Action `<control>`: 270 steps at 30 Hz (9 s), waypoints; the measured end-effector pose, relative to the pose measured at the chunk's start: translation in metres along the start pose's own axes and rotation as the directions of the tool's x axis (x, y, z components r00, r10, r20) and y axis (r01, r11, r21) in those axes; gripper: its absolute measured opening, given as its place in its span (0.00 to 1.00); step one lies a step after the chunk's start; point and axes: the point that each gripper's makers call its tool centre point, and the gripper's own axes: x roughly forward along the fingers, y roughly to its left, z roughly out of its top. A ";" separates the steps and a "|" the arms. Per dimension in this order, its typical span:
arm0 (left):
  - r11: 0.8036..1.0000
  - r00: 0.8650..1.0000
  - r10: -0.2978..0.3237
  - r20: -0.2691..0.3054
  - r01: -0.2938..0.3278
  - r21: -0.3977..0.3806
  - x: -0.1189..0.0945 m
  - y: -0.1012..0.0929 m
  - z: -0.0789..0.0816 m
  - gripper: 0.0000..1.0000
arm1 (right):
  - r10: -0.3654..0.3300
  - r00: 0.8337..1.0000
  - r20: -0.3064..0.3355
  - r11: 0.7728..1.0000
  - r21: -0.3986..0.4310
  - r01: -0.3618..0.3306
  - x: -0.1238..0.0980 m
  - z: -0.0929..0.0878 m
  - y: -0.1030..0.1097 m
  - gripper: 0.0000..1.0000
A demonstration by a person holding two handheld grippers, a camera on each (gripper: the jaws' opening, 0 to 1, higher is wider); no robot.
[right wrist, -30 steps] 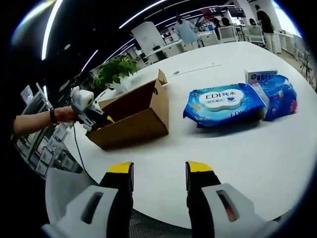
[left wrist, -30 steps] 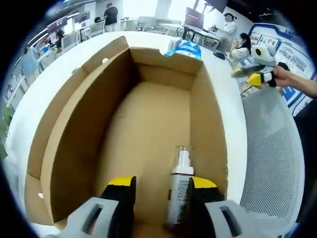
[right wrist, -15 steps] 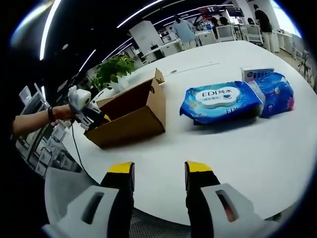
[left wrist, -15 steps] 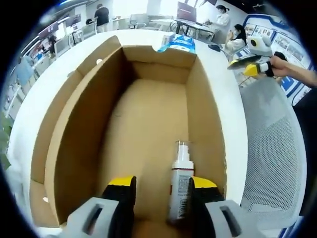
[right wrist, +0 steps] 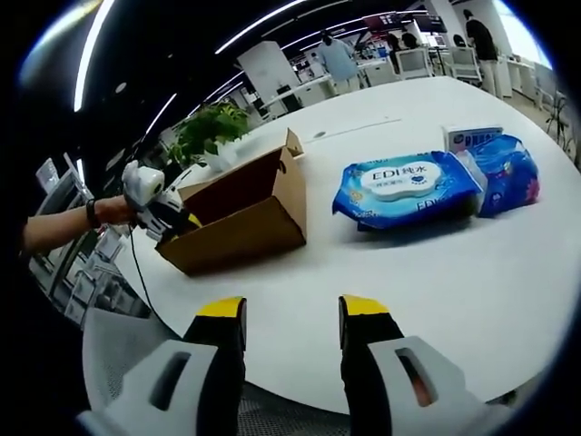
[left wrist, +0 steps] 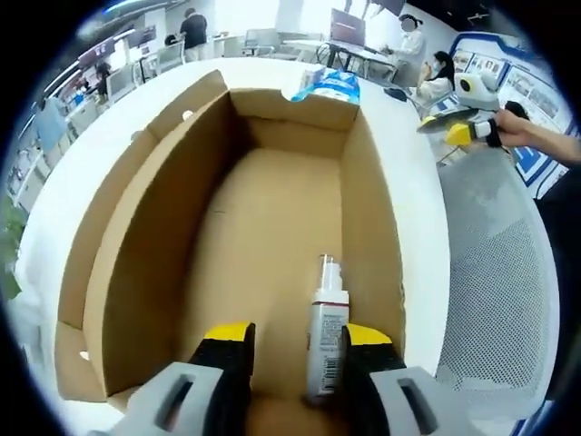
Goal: Operate the shoe box by opening the lid, removing the specified soft item, and placing it in the target area until the item is outside and the box remains undamaged.
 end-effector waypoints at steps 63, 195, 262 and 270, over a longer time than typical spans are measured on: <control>0.963 0.993 0.039 -0.113 -0.007 0.268 0.032 -0.009 -0.003 0.22 | -0.009 1.000 0.020 1.000 0.018 0.009 -0.002 0.003 -0.001 0.37; 0.967 0.871 -0.255 0.419 0.229 0.112 -0.050 -0.141 0.112 0.22 | 0.099 0.846 -0.525 0.480 -0.719 -0.502 -0.019 0.011 0.083 0.18; 0.839 0.793 0.353 0.496 -0.034 -0.543 -0.082 -0.070 0.033 0.32 | -0.100 0.843 -0.529 0.320 -0.819 -0.476 0.020 0.186 -0.060 0.19; 0.831 0.791 0.368 0.488 -0.045 -0.555 -0.087 -0.067 0.033 0.32 | -0.112 0.846 -0.522 0.341 -0.819 -0.461 0.031 0.198 -0.078 0.19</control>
